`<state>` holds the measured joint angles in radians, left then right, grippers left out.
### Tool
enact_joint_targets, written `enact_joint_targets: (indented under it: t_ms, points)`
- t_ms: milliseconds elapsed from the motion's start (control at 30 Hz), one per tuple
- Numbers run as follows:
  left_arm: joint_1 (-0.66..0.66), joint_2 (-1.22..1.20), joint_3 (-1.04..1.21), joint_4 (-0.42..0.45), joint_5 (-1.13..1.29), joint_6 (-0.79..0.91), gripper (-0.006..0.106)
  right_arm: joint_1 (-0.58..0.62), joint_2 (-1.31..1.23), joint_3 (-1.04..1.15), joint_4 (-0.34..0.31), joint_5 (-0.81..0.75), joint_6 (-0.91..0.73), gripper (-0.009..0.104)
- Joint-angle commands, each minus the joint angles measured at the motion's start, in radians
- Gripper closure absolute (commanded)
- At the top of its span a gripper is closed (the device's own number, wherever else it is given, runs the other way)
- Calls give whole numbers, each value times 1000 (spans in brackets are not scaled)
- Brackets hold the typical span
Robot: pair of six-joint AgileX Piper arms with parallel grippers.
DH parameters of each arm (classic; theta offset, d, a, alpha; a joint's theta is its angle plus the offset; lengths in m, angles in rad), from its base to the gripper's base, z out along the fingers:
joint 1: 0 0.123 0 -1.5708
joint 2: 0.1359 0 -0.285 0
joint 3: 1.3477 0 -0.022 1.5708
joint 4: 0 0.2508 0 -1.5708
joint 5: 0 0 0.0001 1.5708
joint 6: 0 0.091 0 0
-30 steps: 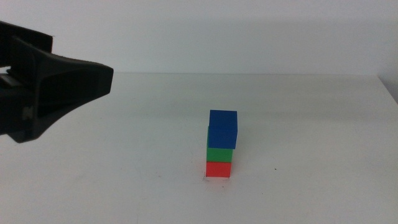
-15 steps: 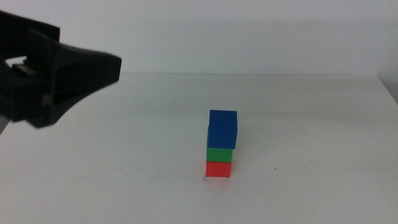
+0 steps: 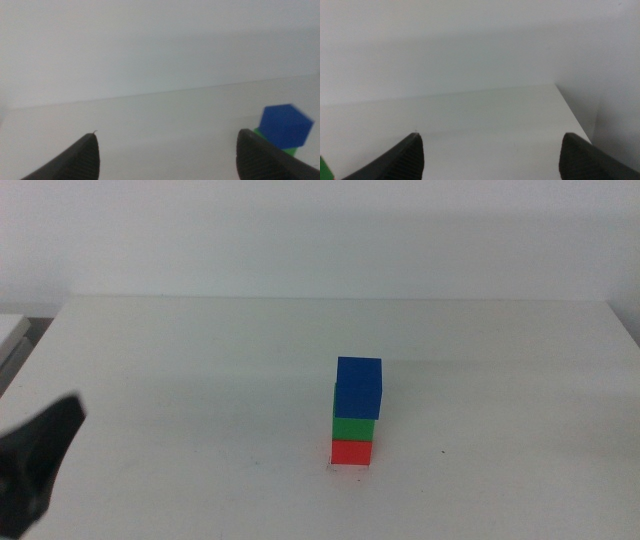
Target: Stack red cubes first, then green, then blue cubes in a specific spot.
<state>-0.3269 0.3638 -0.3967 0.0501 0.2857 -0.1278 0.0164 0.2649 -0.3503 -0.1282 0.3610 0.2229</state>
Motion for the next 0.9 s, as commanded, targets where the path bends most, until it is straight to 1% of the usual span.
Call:
enact_joint_targets:
  t_ms: [0, 33, 67, 267, 467, 500, 567, 633, 733, 767, 800, 867]
  points:
    - [43, -102, 87, 0, -27, -3, 7, -33, -65, 93, 36, -107, -10, 7]
    - [65, -145, 120, 0, -27, -3, 7, -41, -90, 128, 59, -114, -10, 7]
    - [83, -178, 149, 0, -29, -3, 7, -50, -112, 160, 64, -118, -10, 7]
    - [195, -364, 275, -17, -47, -3, 7, -81, -210, 283, 64, -123, -10, 7]
    - [262, -364, 378, -17, -91, -3, 7, -81, -265, 350, 56, -201, -10, 7]
    - [270, -364, 395, -17, -99, -3, 7, -81, -265, 350, 51, -167, -10, 7]
    - [277, -364, 397, -17, -127, -3, 7, -81, -265, 350, 45, -174, -10, 7]
    - [279, -364, 397, -17, -77, -3, 7, -81, -265, 350, 45, -174, -10, 7]
    - [279, -364, 397, -17, -79, -3, 7, -81, -265, 350, 45, -174, -10, 7]
    - [279, -364, 397, -13, -79, -3, 7, -81, -265, 350, 45, -174, -10, 7]
    - [279, -364, 397, 20, -79, -3, 7, -81, -265, 350, 45, -174, -10, 7]
    - [279, -364, 397, 28, -79, 0, 7, -81, -265, 350, 45, -174, -10, 7]
